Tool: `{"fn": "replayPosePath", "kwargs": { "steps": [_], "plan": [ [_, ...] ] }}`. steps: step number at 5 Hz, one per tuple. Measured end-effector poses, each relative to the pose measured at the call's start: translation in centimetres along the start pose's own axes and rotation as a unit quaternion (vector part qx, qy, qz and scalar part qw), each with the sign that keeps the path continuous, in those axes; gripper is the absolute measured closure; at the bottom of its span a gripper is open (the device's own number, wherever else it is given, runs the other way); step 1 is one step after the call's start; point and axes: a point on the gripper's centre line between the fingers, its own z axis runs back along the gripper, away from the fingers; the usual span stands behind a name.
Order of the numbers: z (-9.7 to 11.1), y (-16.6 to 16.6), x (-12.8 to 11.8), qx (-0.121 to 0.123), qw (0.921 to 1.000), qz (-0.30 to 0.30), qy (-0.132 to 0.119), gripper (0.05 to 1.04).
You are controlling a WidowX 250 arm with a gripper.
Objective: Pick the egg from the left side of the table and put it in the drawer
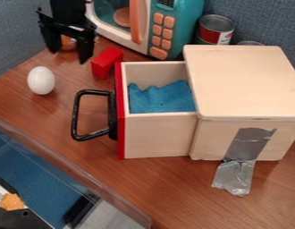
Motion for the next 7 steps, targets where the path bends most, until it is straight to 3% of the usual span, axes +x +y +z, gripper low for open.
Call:
{"fn": "replayPosePath", "kwargs": {
  "steps": [1, 3, 4, 7],
  "plan": [
    [0.6, 1.5, -0.9, 0.015, 0.9984, 0.053, -0.010, 0.083],
    [0.6, 4.5, -3.6, 0.024, 0.9761, 0.216, -0.009, 0.083],
    [0.0, 4.8, -4.1, 0.025, 0.9689, 0.246, -0.017, 0.083],
    [-2.4, 4.7, -3.9, 0.035, 0.9582, 0.282, -0.033, 0.083]
  ]
}}
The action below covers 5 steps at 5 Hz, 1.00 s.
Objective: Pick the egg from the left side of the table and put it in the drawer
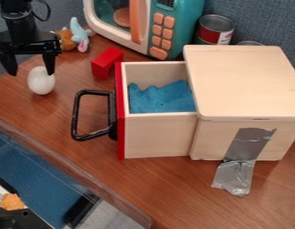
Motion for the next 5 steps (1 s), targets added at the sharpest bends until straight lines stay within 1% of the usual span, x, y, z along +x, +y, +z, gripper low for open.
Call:
{"fn": "replayPosePath", "kwargs": {
  "steps": [1, 2, 3, 4, 5],
  "plan": [
    [-0.6, 0.0, 0.0, 0.000, 1.0000, 0.010, 0.002, 0.083],
    [-1.4, 0.2, 0.1, 0.007, 0.9998, 0.016, 0.010, 0.083],
    [-2.2, 0.4, 0.1, 0.014, 0.9995, 0.021, 0.019, 0.118],
    [-2.8, 0.4, 0.1, 0.015, 0.9991, 0.032, 0.025, 0.275],
    [-2.9, 0.5, 0.1, 0.016, 0.9991, 0.032, 0.024, 0.275]
  ]
}}
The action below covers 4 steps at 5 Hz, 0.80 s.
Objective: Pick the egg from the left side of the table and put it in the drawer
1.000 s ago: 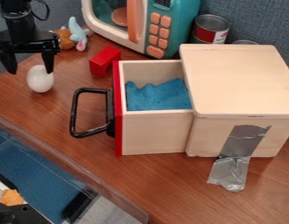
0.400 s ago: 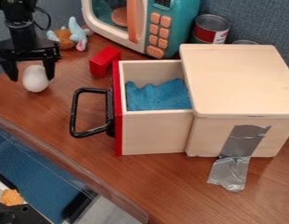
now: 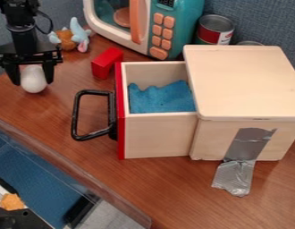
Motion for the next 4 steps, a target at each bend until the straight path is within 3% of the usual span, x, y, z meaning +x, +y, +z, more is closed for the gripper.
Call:
{"fn": "replayPosePath", "kwargs": {
  "steps": [1, 2, 3, 4],
  "plan": [
    [0.2, -0.1, -0.3, -0.004, 0.9998, -0.019, -0.002, 0.275],
    [1.8, -1.3, -0.6, -0.020, 0.9971, -0.072, -0.015, 0.275],
    [5.7, -4.4, -0.4, -0.050, 0.9862, -0.144, -0.063, 0.275],
    [7.9, -8.0, -1.4, -0.083, 0.9697, -0.215, -0.079, 0.275]
  ]
}}
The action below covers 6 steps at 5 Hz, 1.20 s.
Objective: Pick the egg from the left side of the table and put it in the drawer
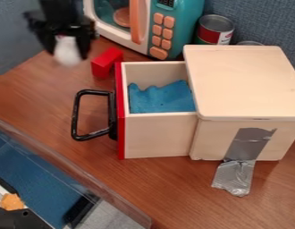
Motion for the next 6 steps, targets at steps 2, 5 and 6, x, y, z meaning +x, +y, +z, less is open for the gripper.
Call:
{"fn": "replayPosePath", "kwargs": {
  "steps": [2, 5, 6],
  "plan": [
    [1.6, -9.0, 1.4, -0.058, 0.9919, -0.113, -0.003, 0.275],
    [1.0, -14.0, -1.9, -0.081, 0.9814, -0.171, 0.031, 0.275],
    [1.1, -14.6, -3.0, -0.078, 0.9800, -0.181, 0.030, 0.275]
  ]
}}
